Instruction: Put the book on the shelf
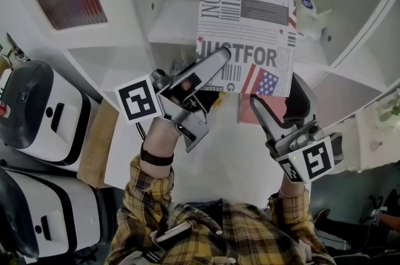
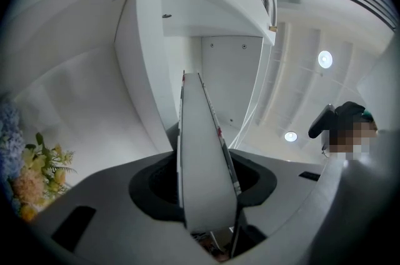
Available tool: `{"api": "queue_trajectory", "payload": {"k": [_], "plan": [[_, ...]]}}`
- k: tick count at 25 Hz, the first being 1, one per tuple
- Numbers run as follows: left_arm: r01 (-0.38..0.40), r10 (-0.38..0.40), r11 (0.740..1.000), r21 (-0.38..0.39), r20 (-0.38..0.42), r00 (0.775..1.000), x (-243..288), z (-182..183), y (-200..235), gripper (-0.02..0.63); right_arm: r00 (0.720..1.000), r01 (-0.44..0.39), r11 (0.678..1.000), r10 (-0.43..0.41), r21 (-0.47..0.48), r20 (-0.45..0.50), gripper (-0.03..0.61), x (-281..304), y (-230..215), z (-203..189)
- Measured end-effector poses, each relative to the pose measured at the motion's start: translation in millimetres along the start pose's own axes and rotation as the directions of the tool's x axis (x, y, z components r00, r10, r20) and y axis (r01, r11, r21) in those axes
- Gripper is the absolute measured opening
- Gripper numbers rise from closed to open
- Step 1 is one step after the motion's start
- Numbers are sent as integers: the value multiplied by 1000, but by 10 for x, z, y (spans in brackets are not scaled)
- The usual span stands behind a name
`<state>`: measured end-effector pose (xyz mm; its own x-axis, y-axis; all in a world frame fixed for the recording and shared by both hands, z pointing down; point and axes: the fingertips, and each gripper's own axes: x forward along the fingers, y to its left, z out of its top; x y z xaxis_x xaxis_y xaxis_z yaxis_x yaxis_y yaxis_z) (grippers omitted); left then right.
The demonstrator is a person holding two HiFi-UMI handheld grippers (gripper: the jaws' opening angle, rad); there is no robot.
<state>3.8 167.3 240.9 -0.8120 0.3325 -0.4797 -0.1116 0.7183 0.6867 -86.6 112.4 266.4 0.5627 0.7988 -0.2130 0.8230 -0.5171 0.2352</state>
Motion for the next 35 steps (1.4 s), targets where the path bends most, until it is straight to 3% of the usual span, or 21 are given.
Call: {"api": "queue_trajectory", "payload": {"k": [4,8,17,23,26,29,35], "plan": [[30,-30,1000,-4,-4,1000,-3,-17,-52,195,998,57,998,-57,-2,23,339,7,-2,30],[72,-72,997,15,0,997,-30,-32,-171,257,994,94,995,-95,22,61,339,-33,13,109],[77,-67,978,194,-57,996,-171,-247,-421,324,979,154,986,-161,60,125,339,-55,14,342],[-22,59,940,340,-98,993,-75,-323,-237,324,980,155,987,-160,46,115,337,135,-116,404],[-96,121,924,370,-46,992,3,-211,-93,319,984,146,989,-149,32,94,339,273,-197,390],[-167,174,891,423,21,984,69,-62,38,255,984,157,988,-157,4,79,338,412,-295,383],[-189,163,860,473,97,982,58,-35,82,235,976,202,976,-194,-82,93,337,459,-312,381]]}}
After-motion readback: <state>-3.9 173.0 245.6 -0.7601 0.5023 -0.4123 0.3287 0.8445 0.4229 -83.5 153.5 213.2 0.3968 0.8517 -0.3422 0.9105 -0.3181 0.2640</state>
